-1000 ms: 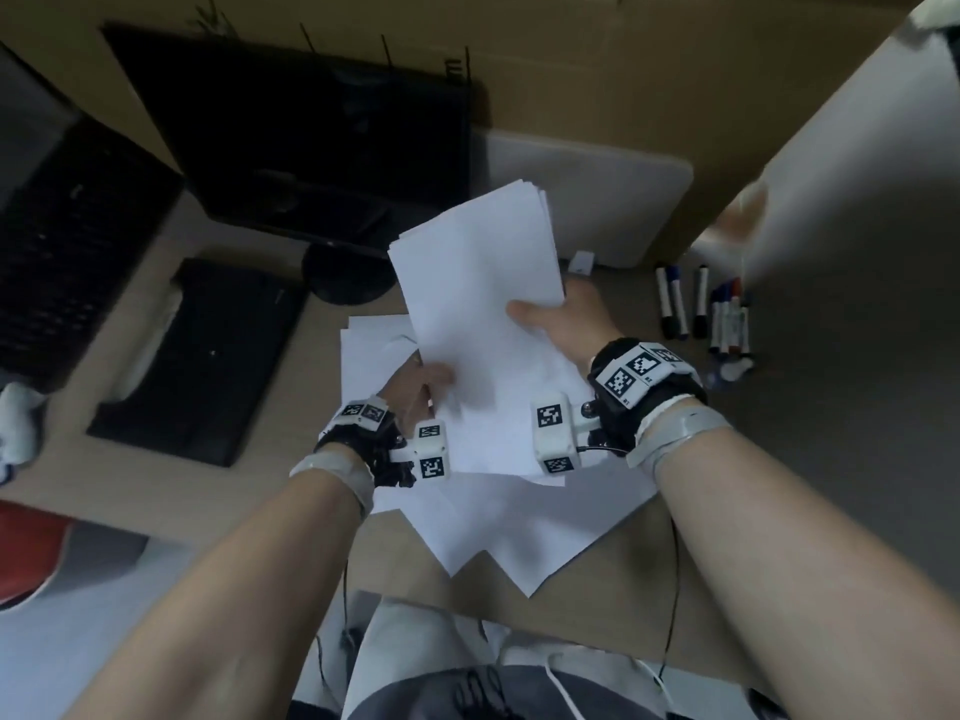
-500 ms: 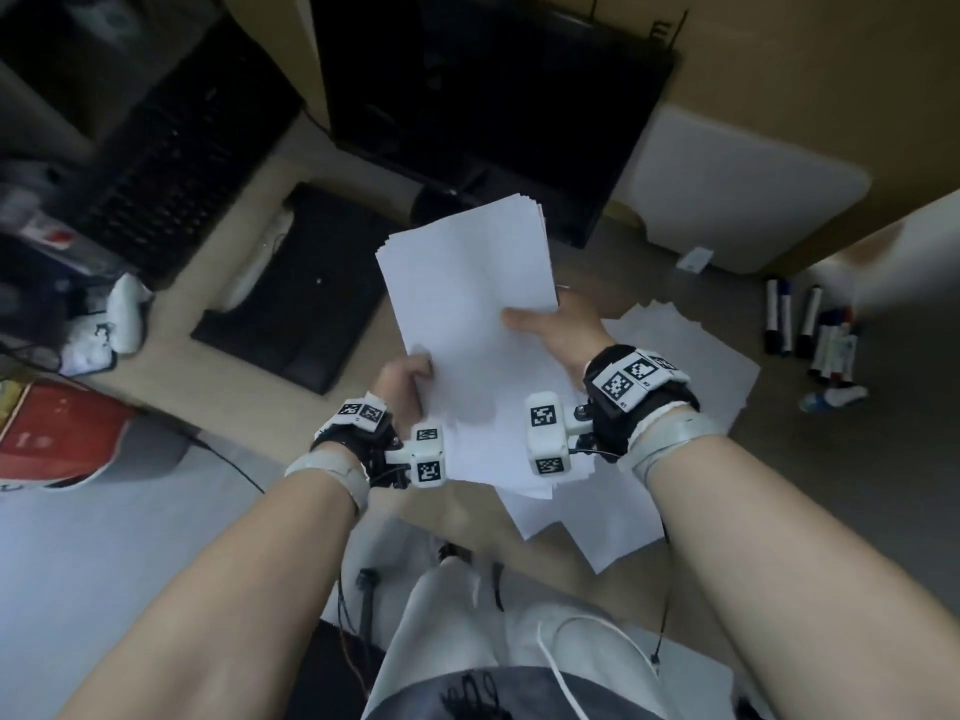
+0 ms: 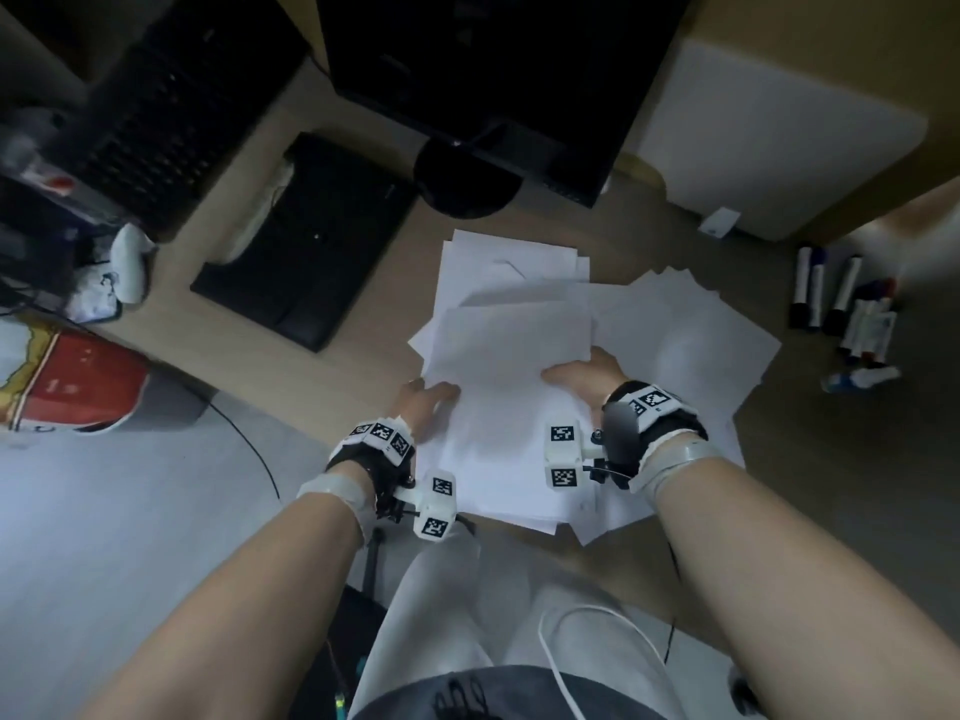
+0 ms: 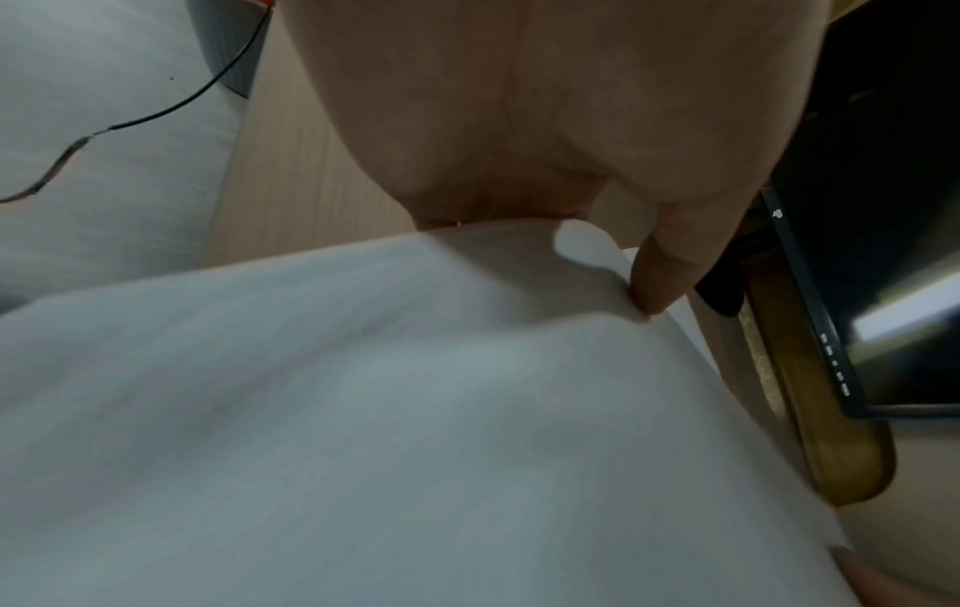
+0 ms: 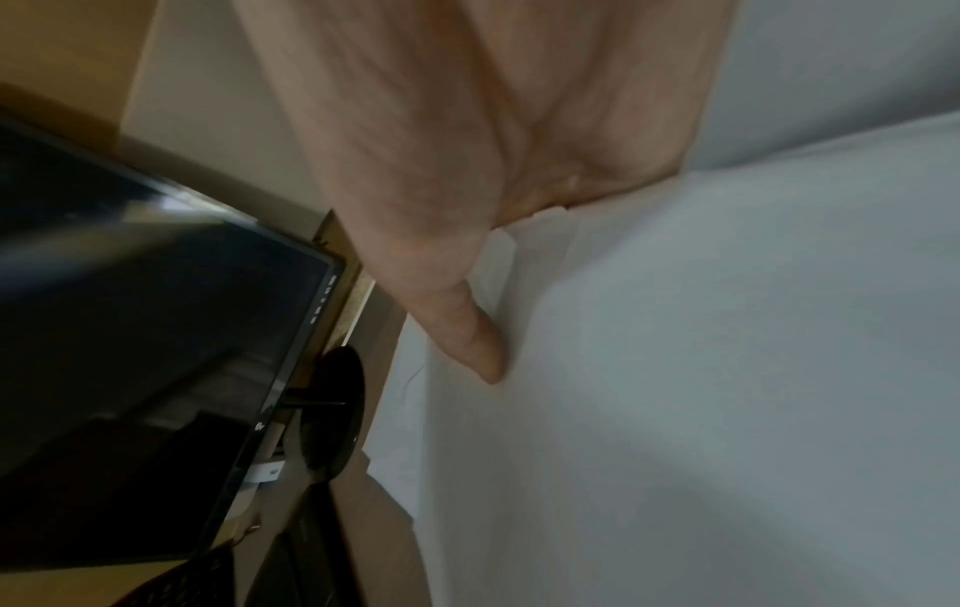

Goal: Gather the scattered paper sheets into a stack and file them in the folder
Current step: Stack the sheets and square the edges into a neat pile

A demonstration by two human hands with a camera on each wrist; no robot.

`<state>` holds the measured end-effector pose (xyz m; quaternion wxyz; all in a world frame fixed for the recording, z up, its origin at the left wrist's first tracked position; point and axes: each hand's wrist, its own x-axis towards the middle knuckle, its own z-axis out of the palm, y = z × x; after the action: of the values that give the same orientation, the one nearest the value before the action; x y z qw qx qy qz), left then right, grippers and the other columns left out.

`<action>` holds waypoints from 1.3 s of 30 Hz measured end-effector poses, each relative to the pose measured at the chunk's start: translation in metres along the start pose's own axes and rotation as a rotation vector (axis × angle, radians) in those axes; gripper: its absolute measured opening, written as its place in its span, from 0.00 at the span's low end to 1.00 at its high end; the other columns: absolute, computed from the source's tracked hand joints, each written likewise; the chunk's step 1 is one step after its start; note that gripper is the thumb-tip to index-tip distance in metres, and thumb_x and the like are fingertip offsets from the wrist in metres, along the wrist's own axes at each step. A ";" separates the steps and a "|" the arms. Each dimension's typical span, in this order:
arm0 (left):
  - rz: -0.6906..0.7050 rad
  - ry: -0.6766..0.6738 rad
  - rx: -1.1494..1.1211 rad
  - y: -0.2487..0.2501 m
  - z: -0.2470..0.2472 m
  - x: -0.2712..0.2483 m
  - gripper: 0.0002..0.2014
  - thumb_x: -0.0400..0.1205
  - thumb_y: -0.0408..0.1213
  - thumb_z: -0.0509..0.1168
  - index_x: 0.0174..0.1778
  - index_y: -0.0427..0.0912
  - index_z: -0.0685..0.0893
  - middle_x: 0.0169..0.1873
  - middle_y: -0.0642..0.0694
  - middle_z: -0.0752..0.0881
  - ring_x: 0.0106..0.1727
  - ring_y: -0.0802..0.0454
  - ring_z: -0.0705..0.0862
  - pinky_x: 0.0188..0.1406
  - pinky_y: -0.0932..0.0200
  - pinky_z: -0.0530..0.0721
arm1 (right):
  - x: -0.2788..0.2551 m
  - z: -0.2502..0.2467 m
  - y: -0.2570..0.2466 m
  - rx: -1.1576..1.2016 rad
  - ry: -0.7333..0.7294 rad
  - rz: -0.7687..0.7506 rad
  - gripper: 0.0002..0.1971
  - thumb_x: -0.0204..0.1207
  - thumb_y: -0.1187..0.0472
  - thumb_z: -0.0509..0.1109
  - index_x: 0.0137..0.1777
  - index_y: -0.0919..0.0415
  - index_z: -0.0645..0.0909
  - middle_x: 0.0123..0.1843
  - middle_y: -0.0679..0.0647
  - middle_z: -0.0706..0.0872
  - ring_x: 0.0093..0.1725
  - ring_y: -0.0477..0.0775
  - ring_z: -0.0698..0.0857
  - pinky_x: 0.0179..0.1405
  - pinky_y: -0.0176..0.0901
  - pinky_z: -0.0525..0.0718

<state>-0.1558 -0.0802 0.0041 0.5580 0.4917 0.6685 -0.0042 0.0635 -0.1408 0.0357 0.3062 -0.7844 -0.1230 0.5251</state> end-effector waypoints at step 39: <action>-0.222 0.046 0.197 0.006 0.051 0.042 0.46 0.53 0.62 0.74 0.62 0.36 0.81 0.58 0.35 0.86 0.56 0.36 0.85 0.55 0.43 0.85 | 0.038 -0.034 0.047 -0.079 0.047 0.255 0.31 0.67 0.53 0.83 0.68 0.63 0.80 0.65 0.55 0.86 0.50 0.56 0.83 0.48 0.39 0.80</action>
<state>-0.1095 -0.0786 -0.0434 0.4875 0.4673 0.7277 -0.1201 0.1040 -0.1702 -0.0120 0.2085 -0.8173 -0.0356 0.5360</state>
